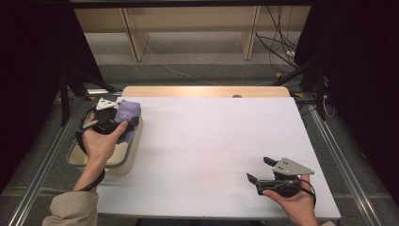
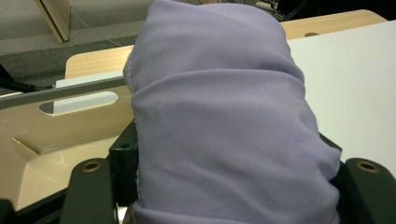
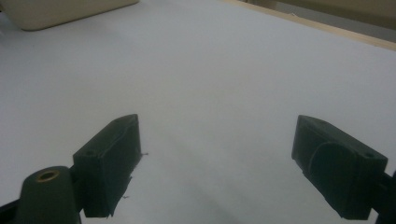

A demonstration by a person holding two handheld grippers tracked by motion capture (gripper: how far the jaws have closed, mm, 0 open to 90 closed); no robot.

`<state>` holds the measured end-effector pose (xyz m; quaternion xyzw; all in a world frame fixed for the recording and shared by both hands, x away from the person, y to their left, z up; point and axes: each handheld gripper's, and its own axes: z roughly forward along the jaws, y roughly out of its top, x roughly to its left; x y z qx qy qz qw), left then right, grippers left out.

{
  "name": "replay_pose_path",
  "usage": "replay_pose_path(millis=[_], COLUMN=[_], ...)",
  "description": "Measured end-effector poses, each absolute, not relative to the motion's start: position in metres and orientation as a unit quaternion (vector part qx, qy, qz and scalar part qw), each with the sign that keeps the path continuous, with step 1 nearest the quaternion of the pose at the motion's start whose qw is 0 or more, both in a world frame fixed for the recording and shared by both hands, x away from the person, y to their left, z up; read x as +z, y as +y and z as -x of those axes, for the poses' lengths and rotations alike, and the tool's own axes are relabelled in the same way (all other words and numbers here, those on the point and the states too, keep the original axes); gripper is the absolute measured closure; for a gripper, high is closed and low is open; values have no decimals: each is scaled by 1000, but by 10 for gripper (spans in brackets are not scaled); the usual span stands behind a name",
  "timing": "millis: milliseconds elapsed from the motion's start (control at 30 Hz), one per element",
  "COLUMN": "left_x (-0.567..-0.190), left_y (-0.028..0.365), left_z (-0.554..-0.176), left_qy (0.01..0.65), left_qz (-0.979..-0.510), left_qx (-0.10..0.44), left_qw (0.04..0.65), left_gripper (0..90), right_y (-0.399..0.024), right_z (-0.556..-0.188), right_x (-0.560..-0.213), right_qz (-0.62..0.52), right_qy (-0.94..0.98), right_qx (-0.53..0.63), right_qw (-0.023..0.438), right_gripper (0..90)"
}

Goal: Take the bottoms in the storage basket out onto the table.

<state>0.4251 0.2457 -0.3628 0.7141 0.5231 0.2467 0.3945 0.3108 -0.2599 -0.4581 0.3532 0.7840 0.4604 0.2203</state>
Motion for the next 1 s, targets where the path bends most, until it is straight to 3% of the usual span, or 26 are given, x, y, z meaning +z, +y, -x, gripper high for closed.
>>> replay_pose_path(millis=[1000], left_x=[-360], left_y=[227], left_z=[-420], left_qy=[509], left_qz=[-721], left_qx=[229], left_qw=[410], left_gripper=[331], right_y=[-260], right_z=[-311], right_x=[-458], right_qz=[-354], right_qy=[783], right_qx=[462], right_qw=[221], right_gripper=[164])
